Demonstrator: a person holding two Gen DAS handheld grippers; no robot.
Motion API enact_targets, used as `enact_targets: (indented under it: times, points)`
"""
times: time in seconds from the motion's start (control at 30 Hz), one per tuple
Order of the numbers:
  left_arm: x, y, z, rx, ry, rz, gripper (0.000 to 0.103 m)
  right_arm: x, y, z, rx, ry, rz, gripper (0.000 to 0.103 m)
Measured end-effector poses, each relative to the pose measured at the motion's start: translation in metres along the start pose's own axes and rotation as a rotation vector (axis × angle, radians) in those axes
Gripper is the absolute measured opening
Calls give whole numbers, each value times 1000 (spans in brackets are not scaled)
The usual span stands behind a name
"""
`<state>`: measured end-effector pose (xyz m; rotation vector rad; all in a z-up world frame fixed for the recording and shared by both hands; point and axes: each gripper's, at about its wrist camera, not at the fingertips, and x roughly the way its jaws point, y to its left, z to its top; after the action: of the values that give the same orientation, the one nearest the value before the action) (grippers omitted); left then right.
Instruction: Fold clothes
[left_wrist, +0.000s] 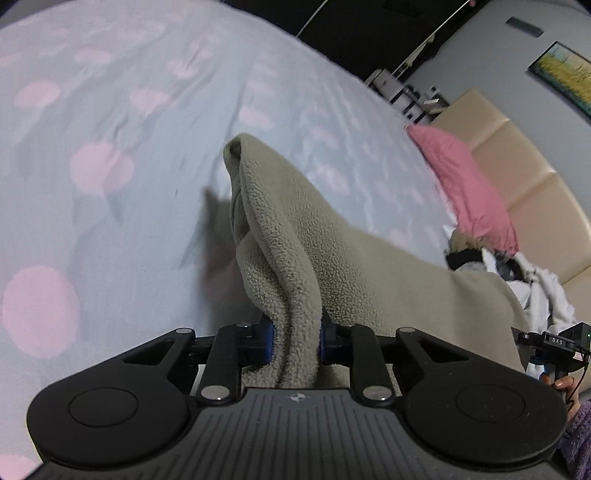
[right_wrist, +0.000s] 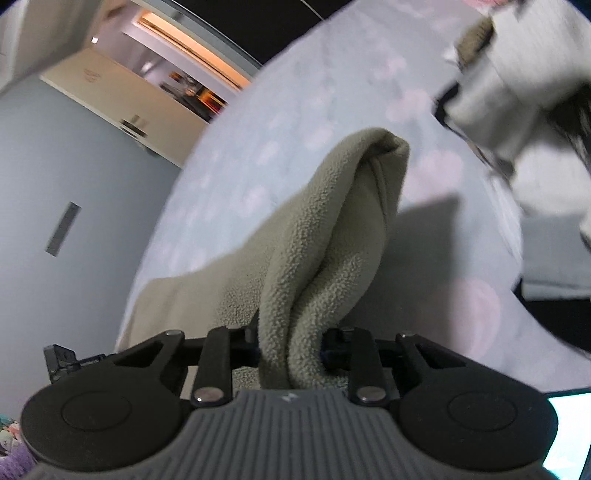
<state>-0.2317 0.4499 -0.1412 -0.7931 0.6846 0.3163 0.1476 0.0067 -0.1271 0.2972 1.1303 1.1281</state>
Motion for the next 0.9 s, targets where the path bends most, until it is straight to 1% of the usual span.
enact_targets:
  times: [0.13,0.2,0.27,0.37,0.5,0.67,0.77,0.9]
  points:
    - [-19,-12,10,9,-64,0,18,-7,29,5,-45,-28,19,26]
    - [-30,-15,19,7,-100,-5,18,-10,41,10,-52,-43,35,26]
    - [-41,-19,31,27,-125,5,18,-12,51,16,-52,-57,53,26]
    - [-57,-24,52,51,-148,39,18,-14,70,30,-71,-68,72,26]
    - [-74,-22,84,64,-151,128,18,2,101,50,-115,-57,87,25]
    - [-96,1,129,42,-195,234,18,53,147,78,-151,-18,103,25]
    - [-108,20,161,31,-233,301,18,98,179,100,-163,-3,117,25]
    - [-121,54,208,12,-282,388,18,160,221,126,-177,4,147,25]
